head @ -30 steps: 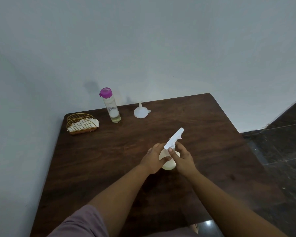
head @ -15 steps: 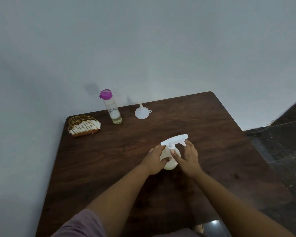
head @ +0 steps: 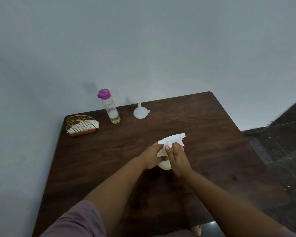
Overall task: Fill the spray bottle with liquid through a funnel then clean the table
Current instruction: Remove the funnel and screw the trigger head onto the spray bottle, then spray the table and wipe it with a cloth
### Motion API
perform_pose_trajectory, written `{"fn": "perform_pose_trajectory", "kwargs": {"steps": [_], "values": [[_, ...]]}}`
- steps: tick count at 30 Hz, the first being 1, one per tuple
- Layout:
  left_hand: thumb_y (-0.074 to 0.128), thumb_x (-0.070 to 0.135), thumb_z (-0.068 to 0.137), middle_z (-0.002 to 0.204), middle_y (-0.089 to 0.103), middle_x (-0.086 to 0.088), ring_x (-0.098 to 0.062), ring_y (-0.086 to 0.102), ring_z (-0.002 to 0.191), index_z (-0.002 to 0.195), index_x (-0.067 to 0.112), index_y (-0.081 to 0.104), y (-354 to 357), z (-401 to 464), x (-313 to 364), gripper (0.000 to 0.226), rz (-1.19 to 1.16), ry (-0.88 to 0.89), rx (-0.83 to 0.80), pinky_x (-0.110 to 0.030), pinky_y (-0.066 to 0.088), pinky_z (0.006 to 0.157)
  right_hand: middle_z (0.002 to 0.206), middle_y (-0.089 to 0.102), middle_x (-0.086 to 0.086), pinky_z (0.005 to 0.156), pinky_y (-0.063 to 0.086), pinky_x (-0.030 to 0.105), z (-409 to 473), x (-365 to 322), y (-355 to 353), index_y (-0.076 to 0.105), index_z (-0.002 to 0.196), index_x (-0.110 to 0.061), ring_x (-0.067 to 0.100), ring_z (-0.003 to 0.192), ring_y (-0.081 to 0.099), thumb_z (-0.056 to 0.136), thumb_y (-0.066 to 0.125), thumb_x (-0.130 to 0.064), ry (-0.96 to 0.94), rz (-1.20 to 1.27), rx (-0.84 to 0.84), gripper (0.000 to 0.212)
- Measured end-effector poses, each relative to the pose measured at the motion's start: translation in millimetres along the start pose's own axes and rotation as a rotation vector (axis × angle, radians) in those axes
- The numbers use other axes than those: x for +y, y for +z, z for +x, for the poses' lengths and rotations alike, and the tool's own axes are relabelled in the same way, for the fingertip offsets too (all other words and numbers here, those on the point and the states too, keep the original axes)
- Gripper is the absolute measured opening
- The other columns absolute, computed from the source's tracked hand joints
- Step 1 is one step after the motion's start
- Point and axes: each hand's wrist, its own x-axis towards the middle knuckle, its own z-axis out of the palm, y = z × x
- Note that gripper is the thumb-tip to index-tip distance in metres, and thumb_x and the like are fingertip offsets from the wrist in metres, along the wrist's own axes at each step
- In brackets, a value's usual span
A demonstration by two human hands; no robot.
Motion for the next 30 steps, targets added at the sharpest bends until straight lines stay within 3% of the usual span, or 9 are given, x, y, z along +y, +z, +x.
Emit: {"fn": "perform_pose_trajectory", "kwargs": {"steps": [3,5,7,10,16,20,24,27,30], "values": [[0.060,0.036,0.090,0.141,0.048,0.006,-0.022,0.045,0.128,0.137,0.033,0.047,15.1,-5.2,-4.5,0.049,0.005,0.016,0.127,-0.040,0.036,0.110,0.095,0.052,-0.002,0.085,0.047,0.039,-7.0,-6.6,6.5,0.053,0.091,-0.011,0.014,0.095,0.047,0.091,0.037,-0.056,0.073,0.013,0.102,0.048],[0.057,0.029,0.092,0.142,0.045,0.007,-0.022,0.043,0.129,0.139,0.030,0.046,21.7,-8.6,-3.7,0.048,0.021,0.012,0.175,-0.035,0.033,0.109,0.093,0.050,-0.003,0.083,0.047,0.042,-11.7,-14.6,14.3,0.054,0.088,-0.009,0.017,0.093,0.049,0.096,0.049,-0.040,0.126,0.002,0.179,0.031],[0.053,0.035,0.089,0.141,0.046,0.010,-0.022,0.045,0.128,0.136,0.032,0.046,24.5,-9.6,-2.7,0.047,0.021,0.016,0.202,-0.038,0.036,0.107,0.092,0.050,-0.004,0.082,0.046,0.044,-12.4,-23.3,22.5,0.054,0.088,-0.008,0.022,0.093,0.054,0.097,0.051,-0.029,0.199,-0.036,0.257,0.023],[0.050,0.038,0.090,0.137,0.049,0.011,-0.023,0.050,0.122,0.130,0.029,0.050,24.4,-10.2,0.3,0.042,-0.013,0.007,0.218,-0.045,0.043,0.101,0.098,0.056,0.004,0.085,0.044,0.045,-9.8,-28.1,28.6,0.053,0.092,-0.006,0.027,0.099,0.055,0.097,0.049,-0.032,0.283,-0.042,0.275,0.026],[0.057,0.025,0.093,0.143,0.043,0.003,-0.026,0.044,0.130,0.137,0.025,0.045,12.9,-11.3,4.8,0.046,0.055,0.013,0.175,-0.041,0.037,0.108,0.103,0.057,0.006,0.088,0.046,0.045,-10.2,-18.0,13.9,0.054,0.105,-0.005,0.025,0.102,0.052,0.089,0.045,-0.056,0.161,-0.116,0.130,0.054],[0.057,0.022,0.092,0.142,0.044,0.003,-0.026,0.049,0.126,0.141,0.022,0.042,20.3,-16.6,7.6,0.051,0.068,0.026,0.220,-0.039,0.038,0.106,0.104,0.059,0.007,0.087,0.045,0.045,-6.4,-18.1,15.9,0.056,0.105,-0.009,0.025,0.104,0.051,0.094,0.049,-0.043,0.195,-0.119,0.168,0.037],[0.055,0.029,0.094,0.136,0.045,0.002,-0.027,0.049,0.120,0.138,0.021,0.045,28.1,-25.0,8.5,0.047,0.100,0.013,0.293,-0.039,0.044,0.098,0.105,0.062,-0.006,0.085,0.039,0.029,-16.1,-17.0,15.3,0.061,0.106,-0.019,0.019,0.109,0.046,0.090,0.053,-0.048,0.197,-0.005,0.166,0.035],[0.052,0.047,0.090,0.133,0.044,-0.001,-0.024,0.042,0.120,0.137,0.018,0.044,30.4,-30.0,7.1,0.056,0.201,0.063,0.345,-0.035,0.044,0.091,0.110,0.060,-0.007,0.086,0.033,0.024,-39.2,-14.4,12.6,0.059,0.115,-0.017,0.018,0.111,0.047,0.082,0.067,-0.046,0.225,-0.053,0.257,0.044],[0.053,0.062,0.082,0.142,0.040,0.003,-0.019,0.033,0.130,0.142,0.017,0.037,35.0,-27.4,7.8,0.076,0.176,0.066,0.301,-0.038,0.042,0.100,0.127,0.051,0.004,0.096,0.033,0.027,-54.2,-17.3,15.7,0.048,0.127,-0.008,0.019,0.119,0.045,0.068,0.080,-0.046,0.200,-0.083,0.379,0.077]]}}
